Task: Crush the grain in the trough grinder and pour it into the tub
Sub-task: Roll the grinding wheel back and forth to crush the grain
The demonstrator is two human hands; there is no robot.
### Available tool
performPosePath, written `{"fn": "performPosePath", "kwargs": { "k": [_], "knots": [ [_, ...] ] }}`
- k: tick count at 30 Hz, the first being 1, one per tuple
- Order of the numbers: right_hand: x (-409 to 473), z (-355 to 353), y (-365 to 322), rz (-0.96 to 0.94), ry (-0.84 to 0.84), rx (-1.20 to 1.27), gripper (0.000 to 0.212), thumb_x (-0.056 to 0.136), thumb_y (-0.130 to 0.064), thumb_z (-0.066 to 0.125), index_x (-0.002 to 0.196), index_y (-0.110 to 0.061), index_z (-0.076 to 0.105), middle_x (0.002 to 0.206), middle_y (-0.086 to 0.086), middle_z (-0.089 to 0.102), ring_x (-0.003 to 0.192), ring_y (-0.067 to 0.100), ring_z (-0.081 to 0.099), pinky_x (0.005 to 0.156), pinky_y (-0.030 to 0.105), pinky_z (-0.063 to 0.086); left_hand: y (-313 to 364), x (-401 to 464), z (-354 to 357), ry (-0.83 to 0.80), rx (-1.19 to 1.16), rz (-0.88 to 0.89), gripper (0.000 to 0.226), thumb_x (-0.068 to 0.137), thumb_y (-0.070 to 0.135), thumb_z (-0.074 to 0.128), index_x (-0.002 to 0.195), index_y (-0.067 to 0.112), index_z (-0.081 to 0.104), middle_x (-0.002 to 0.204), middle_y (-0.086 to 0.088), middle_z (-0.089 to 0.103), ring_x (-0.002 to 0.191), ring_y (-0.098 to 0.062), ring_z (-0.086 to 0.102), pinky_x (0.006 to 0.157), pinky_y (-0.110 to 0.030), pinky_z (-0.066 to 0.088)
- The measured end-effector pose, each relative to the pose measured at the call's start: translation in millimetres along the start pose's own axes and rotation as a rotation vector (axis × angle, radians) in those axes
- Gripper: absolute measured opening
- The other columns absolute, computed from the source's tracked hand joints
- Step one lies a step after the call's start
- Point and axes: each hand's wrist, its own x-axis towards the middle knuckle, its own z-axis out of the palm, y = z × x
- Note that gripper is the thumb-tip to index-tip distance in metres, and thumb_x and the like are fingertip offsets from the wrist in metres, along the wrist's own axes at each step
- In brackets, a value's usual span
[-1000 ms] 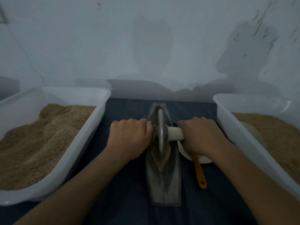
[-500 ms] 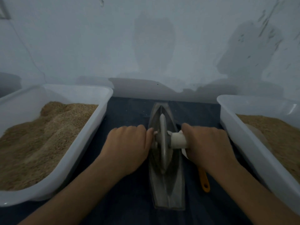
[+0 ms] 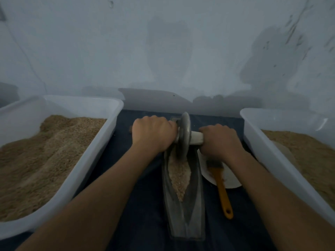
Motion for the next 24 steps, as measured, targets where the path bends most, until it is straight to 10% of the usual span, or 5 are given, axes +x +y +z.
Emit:
{"fn": "performPosePath", "kwargs": {
  "k": [4,8,16,21,24],
  "knots": [
    [-48.2,4.8,-11.7,-0.017,0.223,-0.124,0.031,0.075,-0.034,0.073,0.081,-0.031,0.042,0.06,-0.009,0.042,0.049,0.013,0.033,0.048,0.027,0.023,-4.9,-54.4,-1.6,0.15,-0.019,0.134,0.026,0.105,0.033,0.036,0.082,0.022,0.037,0.069,0.006,0.04,0.057,-0.019,0.041,0.054,-0.034,0.037],
    [-94.1,2.2,-17.5,-0.111,0.319,-0.052,0.041,0.06,-0.032,0.088,0.089,-0.027,0.06,0.067,-0.005,0.061,0.053,0.016,0.054,0.047,0.03,0.046,-8.3,-108.3,-10.4,0.222,-0.154,0.049,0.036,0.108,0.047,0.012,0.08,0.034,0.032,0.067,0.013,0.035,0.054,-0.008,0.031,0.057,-0.034,0.025],
    [-30.6,0.3,-8.2,-0.084,0.207,-0.172,0.033,0.071,-0.036,0.074,0.077,-0.033,0.042,0.059,-0.011,0.033,0.049,0.011,0.028,0.05,0.025,0.014,-7.6,-57.1,5.1,0.132,-0.043,0.074,0.024,0.105,0.028,0.028,0.087,0.021,0.042,0.073,0.004,0.04,0.06,-0.02,0.04,0.054,-0.031,0.026],
    [9.4,-3.4,0.6,-0.035,0.058,-0.105,0.023,0.078,-0.047,0.069,0.092,-0.032,0.058,0.076,-0.005,0.056,0.066,0.019,0.052,0.059,0.032,0.036,-9.4,4.7,-0.5,-0.011,-0.037,-0.005,0.056,0.087,0.039,0.005,0.094,0.022,0.058,0.082,-0.001,0.047,0.076,-0.028,0.048,0.065,-0.038,0.037],
    [-17.6,-2.1,-7.8,-0.01,0.148,-0.106,0.023,0.079,-0.043,0.07,0.091,-0.031,0.054,0.068,-0.008,0.045,0.059,0.017,0.044,0.057,0.031,0.033,-5.8,-33.7,-1.3,0.148,0.003,0.073,0.029,0.097,0.026,0.02,0.084,0.021,0.046,0.069,0.002,0.042,0.06,-0.022,0.046,0.056,-0.033,0.036]
  ]
}}
